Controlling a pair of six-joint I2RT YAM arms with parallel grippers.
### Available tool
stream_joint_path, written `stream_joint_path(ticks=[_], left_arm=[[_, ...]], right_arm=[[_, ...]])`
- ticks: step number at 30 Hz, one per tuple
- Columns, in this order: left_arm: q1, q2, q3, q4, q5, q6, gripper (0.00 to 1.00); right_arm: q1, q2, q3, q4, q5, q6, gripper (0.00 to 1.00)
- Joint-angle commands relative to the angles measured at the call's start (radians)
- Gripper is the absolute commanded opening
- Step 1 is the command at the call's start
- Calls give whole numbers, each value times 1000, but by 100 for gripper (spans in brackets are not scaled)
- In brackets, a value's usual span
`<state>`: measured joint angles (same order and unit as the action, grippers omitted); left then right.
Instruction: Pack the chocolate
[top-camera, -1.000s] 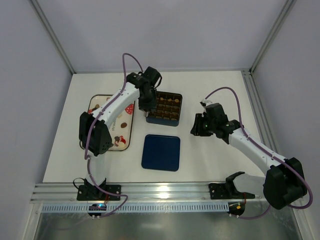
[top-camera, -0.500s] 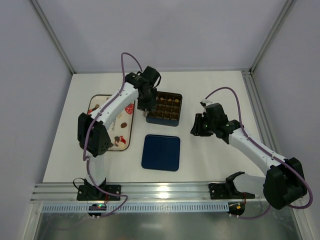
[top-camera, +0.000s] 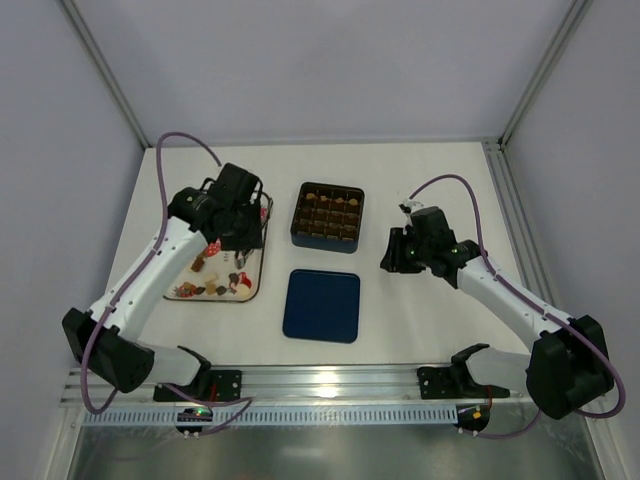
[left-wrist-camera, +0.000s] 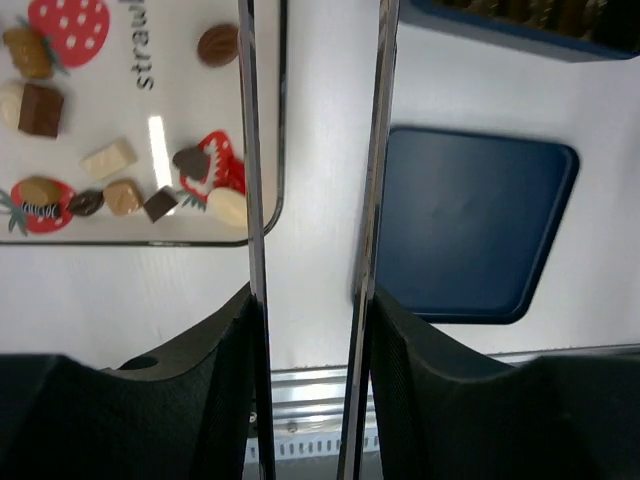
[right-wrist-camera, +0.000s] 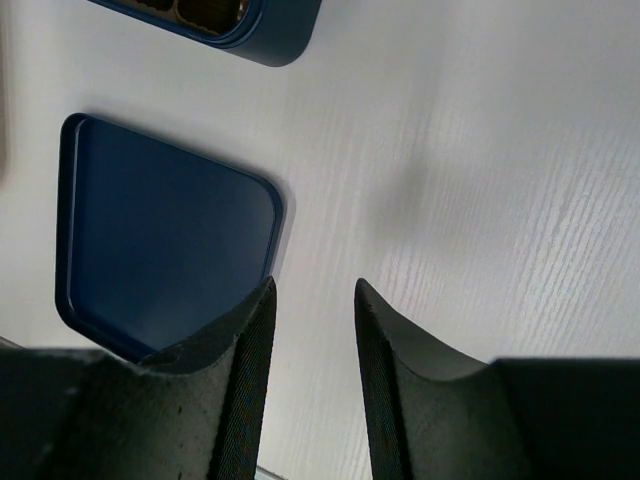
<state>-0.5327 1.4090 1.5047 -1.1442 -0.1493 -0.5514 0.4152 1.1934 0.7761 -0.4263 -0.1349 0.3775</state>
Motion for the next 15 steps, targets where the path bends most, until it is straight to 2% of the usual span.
stream_joint_path(ticks=[1,6,15], left_arm=[[42,-77,-150,1,-7,-28,44],[60,-163,-300,6,-1,-38,45],[88,-147,-353,26,-7,-2,47]], right_arm=[[7,2,26,35,-15,-8,40],[16,8,20,44,-19,-2,40],[23,11,9,57,-20,8,40]])
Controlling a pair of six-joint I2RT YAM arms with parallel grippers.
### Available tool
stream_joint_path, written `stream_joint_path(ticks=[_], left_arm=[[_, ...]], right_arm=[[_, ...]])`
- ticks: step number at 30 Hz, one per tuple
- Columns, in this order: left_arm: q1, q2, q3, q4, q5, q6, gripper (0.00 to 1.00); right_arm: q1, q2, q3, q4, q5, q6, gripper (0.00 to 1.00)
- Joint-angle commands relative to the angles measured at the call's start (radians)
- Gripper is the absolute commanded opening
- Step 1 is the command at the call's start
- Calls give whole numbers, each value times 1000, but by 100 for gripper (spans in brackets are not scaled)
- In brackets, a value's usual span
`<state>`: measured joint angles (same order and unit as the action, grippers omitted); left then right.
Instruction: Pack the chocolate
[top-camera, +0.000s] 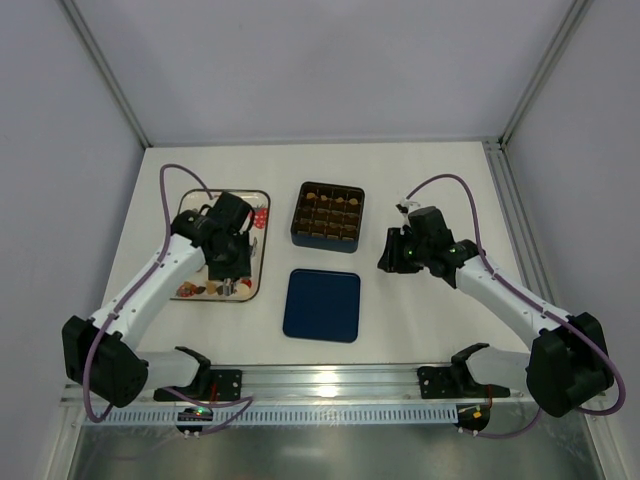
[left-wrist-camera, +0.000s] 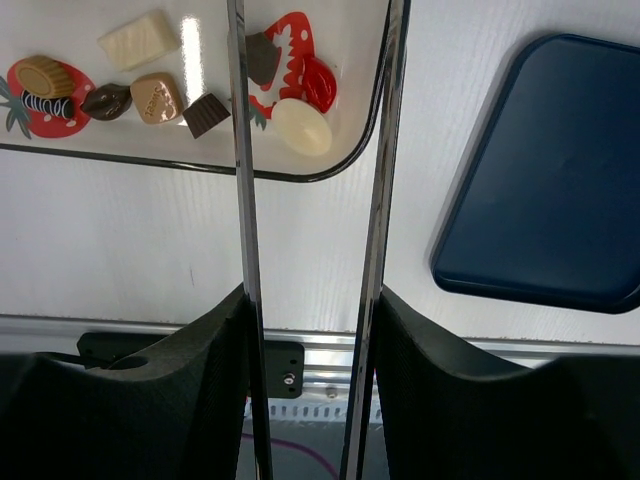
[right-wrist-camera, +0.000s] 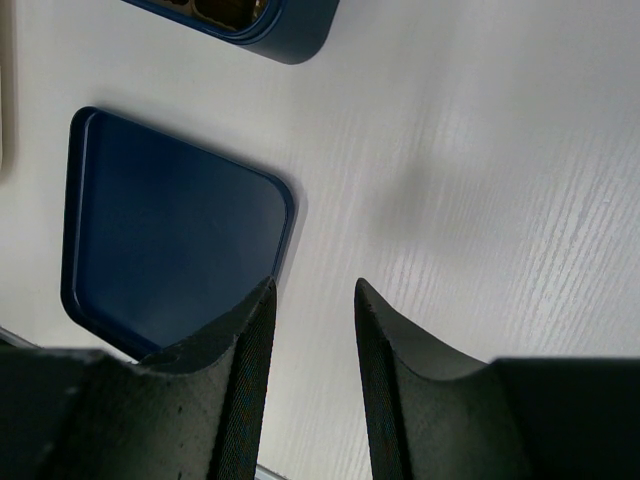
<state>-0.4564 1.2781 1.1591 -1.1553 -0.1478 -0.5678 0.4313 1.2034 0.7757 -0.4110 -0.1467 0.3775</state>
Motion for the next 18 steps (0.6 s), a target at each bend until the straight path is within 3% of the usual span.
stream_joint_path(ticks=[1,18], left_arm=[[16,-7,-10,42,-10,22,47],[91,92,-19,105,19,82,46]], right_arm=[[7,2,8,41,-7,8,40],[7,5,8,46,-5,11,40]])
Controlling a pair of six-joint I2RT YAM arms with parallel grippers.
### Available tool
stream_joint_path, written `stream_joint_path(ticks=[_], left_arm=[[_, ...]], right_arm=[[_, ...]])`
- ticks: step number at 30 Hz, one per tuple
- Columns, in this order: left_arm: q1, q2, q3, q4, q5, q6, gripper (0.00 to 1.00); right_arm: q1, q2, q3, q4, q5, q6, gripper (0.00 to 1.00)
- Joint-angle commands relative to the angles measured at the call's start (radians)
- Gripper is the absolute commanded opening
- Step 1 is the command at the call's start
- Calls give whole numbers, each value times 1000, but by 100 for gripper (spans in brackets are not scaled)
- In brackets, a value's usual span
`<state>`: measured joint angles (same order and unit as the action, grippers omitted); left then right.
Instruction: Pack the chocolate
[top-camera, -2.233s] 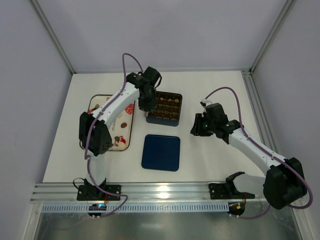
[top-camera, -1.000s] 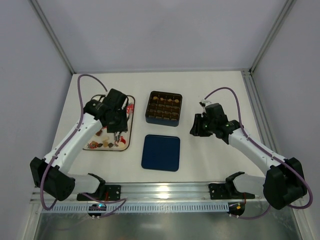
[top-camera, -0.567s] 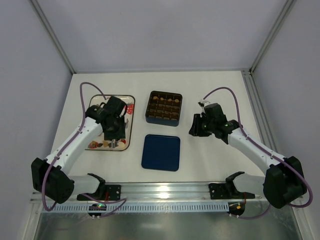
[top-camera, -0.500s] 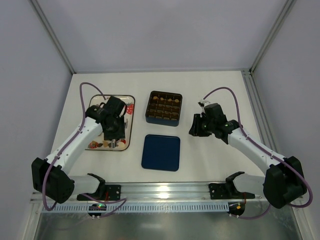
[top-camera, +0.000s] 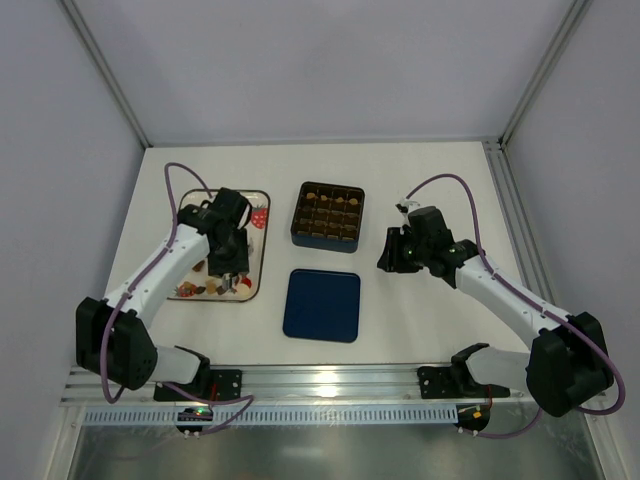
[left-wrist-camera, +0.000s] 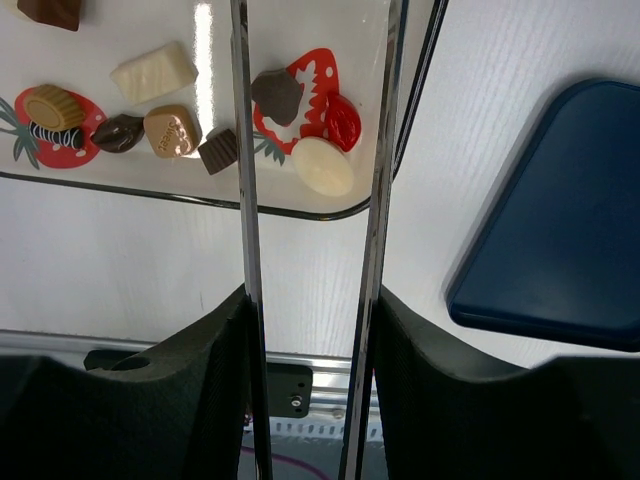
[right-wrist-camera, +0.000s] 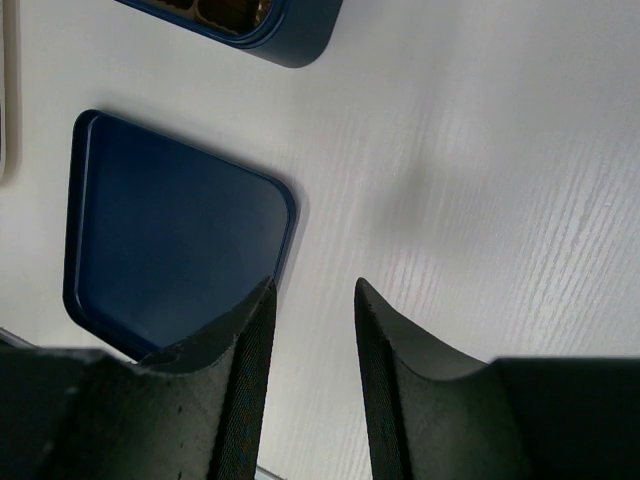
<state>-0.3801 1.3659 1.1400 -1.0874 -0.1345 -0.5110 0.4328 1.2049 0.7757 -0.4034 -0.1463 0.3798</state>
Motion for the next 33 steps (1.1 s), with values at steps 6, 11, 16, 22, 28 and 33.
stream_joint_path(ticks=[6,11,16,22,28,33], left_arm=[[35,27,-6,55,18,35,45],[37,39,-6,60,38,31,39],[37,30,-17,40,47,26,39],[37,-4,-17,11,42,17,42],[37,-13,-17,-2,52,20,41],[37,-1,-17,4,65,20,39]], right_arm=[[6,10,8,43,-6,8,40],[6,15,11,44,-4,7,40],[6,12,11,40,-1,5,40],[6,9,16,32,2,4,40],[6,8,14,35,1,7,40],[6,10,13,38,1,8,40]])
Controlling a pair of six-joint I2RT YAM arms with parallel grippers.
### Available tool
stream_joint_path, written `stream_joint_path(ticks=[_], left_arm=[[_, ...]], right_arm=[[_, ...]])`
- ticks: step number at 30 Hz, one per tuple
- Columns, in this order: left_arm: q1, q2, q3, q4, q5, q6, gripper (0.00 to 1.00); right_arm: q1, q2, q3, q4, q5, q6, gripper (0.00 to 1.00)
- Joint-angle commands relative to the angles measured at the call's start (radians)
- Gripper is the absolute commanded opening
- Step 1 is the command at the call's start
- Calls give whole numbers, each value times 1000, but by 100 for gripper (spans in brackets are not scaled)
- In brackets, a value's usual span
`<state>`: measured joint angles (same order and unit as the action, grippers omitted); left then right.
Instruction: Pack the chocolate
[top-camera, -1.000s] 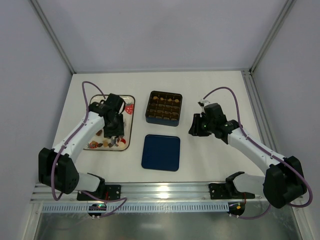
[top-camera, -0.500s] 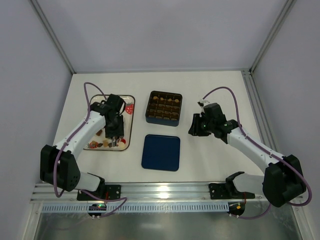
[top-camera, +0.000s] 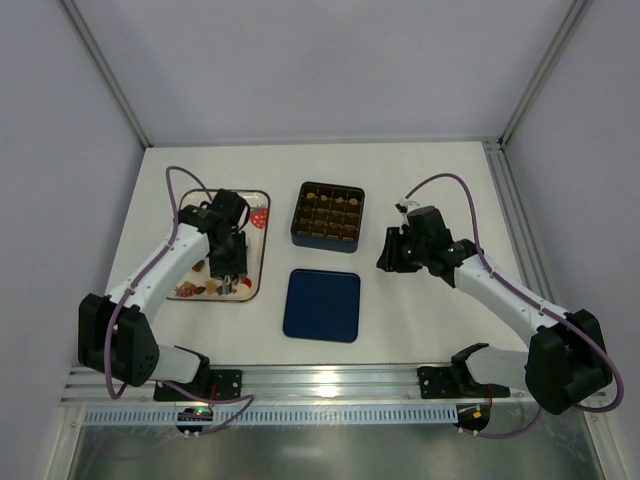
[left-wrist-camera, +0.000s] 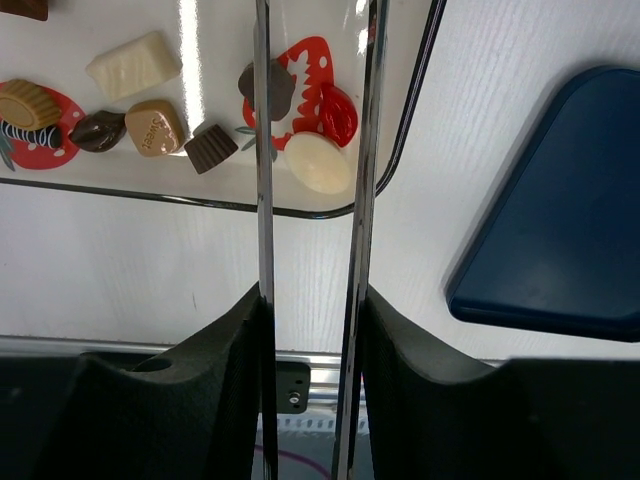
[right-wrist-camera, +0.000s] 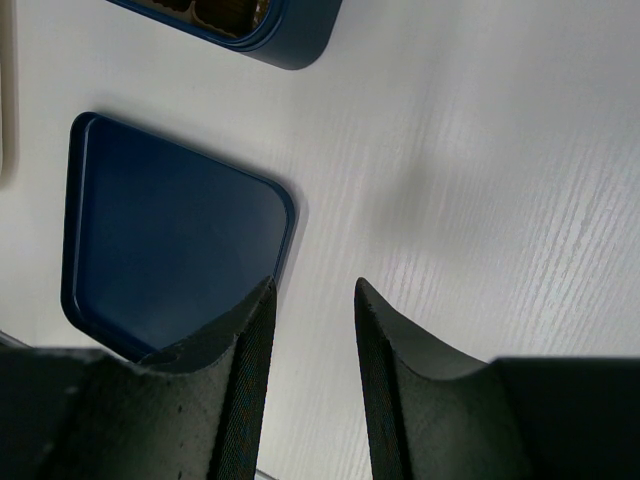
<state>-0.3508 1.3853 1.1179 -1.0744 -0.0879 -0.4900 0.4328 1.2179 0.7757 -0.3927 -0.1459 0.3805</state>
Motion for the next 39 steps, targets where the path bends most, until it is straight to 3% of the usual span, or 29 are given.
stream_joint_path(ticks=[1,8,12,27,33,39], left_arm=[[7,-17,6,-4,19,2,38],[7,-3,25,-10,7,11,31],[7,-5,43,-21,-6,14,20],[6,-16,160,-76,-4,19,20],[-39,26,285,-93,-4,7,19],[-158,190,515,-104,-19,-30,20]], right_arm=[[6,0,13,29,0,8,40],[6,3,16,29,-3,8,40],[6,2,19,28,-3,5,40],[6,2,33,15,6,1,40],[4,3,43,12,11,1,40],[6,-3,50,2,19,3,40]])
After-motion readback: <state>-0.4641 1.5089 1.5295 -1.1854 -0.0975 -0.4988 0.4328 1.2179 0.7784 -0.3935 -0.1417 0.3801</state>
